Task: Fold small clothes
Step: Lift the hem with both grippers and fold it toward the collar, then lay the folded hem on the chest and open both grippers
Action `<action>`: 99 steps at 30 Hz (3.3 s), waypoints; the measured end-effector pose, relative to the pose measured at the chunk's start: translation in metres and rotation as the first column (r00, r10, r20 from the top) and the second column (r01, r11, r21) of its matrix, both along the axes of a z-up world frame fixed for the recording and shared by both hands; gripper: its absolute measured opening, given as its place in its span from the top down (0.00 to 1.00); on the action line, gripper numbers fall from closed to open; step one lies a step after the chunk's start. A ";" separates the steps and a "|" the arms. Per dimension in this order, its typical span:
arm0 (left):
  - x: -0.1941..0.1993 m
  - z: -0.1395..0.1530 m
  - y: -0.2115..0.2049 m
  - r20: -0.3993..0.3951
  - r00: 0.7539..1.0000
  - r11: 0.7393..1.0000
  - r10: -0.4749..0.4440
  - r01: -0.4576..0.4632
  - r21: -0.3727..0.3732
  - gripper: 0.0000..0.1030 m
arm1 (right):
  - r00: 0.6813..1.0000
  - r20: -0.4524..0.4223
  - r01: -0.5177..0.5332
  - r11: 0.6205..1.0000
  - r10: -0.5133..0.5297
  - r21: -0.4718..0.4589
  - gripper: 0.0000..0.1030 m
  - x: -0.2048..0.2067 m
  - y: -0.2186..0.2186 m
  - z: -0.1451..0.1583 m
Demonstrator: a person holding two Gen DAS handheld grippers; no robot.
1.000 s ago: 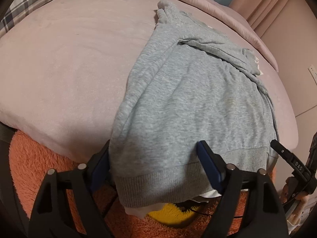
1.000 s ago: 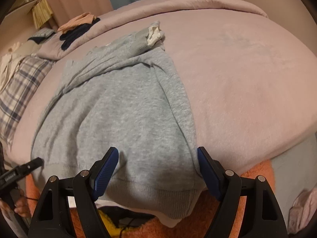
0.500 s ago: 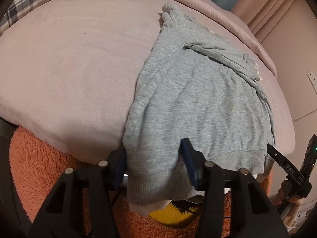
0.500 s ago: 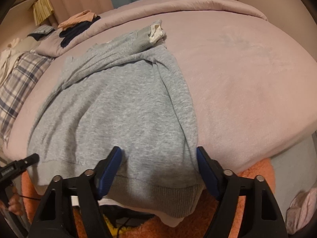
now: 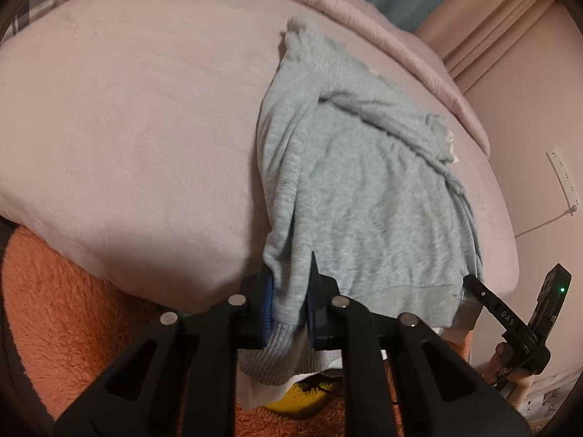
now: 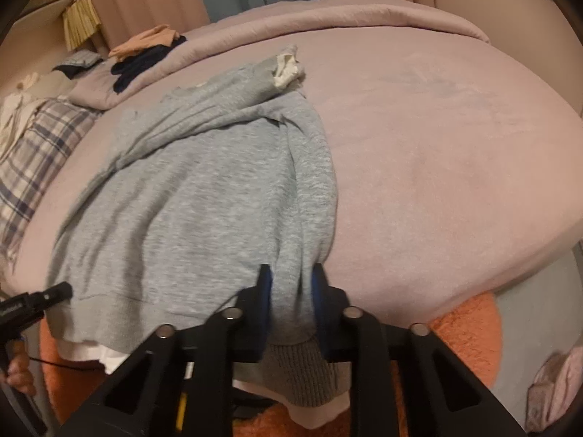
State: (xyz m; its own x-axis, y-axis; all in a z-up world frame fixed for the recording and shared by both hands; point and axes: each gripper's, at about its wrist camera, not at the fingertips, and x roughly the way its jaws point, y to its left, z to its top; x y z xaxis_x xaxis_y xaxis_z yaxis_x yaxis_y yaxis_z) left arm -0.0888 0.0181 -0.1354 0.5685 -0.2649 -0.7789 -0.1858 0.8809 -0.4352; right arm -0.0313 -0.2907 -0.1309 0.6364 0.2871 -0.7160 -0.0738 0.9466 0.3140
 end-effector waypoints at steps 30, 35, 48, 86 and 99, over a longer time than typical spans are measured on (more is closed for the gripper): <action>-0.040 0.105 0.008 0.224 0.972 0.997 -0.067 0.072 -0.015 0.90 | 0.960 0.250 -0.192 0.949 0.129 0.250 0.88 -0.037 -0.020 0.079; -0.035 0.107 0.009 0.211 0.976 0.997 -0.060 0.067 -0.025 0.89 | 0.959 0.262 -0.179 0.949 0.108 0.261 0.88 -0.032 -0.019 0.080; 0.007 0.125 0.009 0.186 0.979 0.997 -0.078 0.077 0.013 0.89 | 0.971 0.229 -0.134 0.949 0.068 0.285 0.88 0.000 -0.022 0.095; 0.129 0.102 0.017 0.079 0.994 0.990 -0.077 0.067 0.122 0.89 | 0.992 0.119 -0.066 0.969 0.038 0.238 0.88 0.107 -0.001 0.103; 0.173 0.057 0.021 -0.028 0.999 0.981 -0.028 0.033 0.191 0.88 | 1.000 0.020 -0.001 0.985 -0.002 0.172 0.88 0.146 0.003 0.073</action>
State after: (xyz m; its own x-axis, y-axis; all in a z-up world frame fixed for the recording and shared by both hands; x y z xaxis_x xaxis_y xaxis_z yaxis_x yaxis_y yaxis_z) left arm 0.0838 0.0392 -0.0780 0.5418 -0.1262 -0.8310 -0.1665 0.9529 -0.2533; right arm 0.1150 -0.2876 -0.0577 0.6505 0.4047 -0.6427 -0.0815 0.8785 0.4707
